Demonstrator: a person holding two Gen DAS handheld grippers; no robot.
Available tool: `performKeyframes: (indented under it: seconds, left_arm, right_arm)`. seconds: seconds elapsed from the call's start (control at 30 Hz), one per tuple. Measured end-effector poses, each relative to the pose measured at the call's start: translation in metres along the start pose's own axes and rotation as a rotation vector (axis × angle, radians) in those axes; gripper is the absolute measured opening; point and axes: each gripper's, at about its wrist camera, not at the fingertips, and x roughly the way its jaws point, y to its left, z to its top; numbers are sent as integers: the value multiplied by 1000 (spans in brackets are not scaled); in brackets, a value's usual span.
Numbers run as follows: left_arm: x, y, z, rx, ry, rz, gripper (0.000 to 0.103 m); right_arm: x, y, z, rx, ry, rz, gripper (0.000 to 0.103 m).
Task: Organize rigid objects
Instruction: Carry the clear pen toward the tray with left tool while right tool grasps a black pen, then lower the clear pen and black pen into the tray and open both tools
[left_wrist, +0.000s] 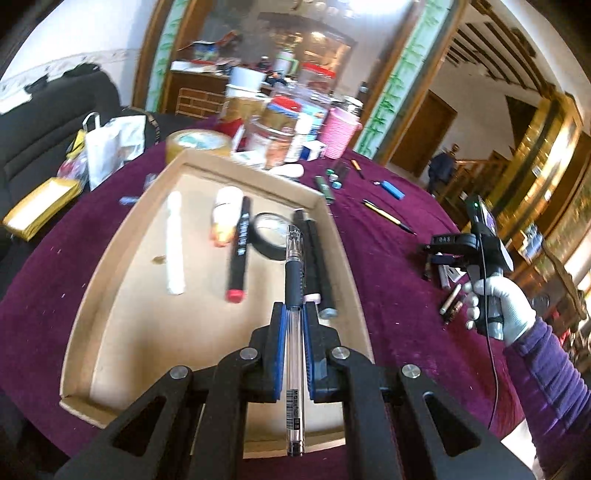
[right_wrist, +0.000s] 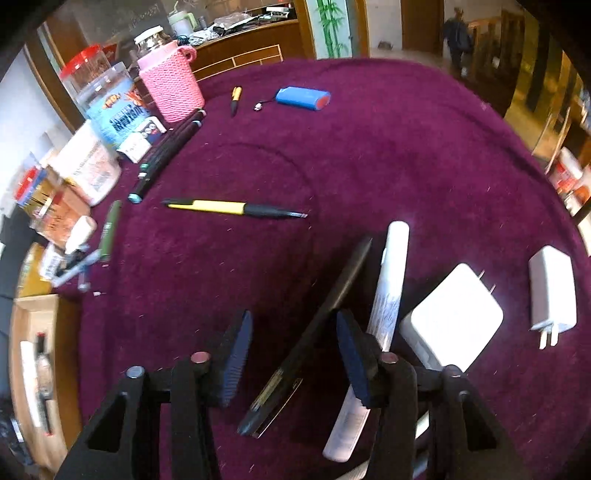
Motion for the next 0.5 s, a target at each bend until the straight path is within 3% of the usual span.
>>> performKeyframes:
  seconds: [0.03, 0.13, 0.33, 0.5]
  left_arm:
    - [-1, 4, -1, -12, -1, 5, 9]
    - [-6, 11, -2, -25, -4, 27, 9]
    - [-2, 29, 15, -35, 27, 119, 9]
    - [23, 43, 38, -34, 99, 171, 9]
  right_arm:
    - [0, 2, 0, -14, -12, -35, 18]
    - [-1, -5, -1, -8, -32, -16, 10]
    - [-33, -12, -11, 50, -65, 219, 10]
    - [-67, 17, -19, -7, -78, 371, 10]
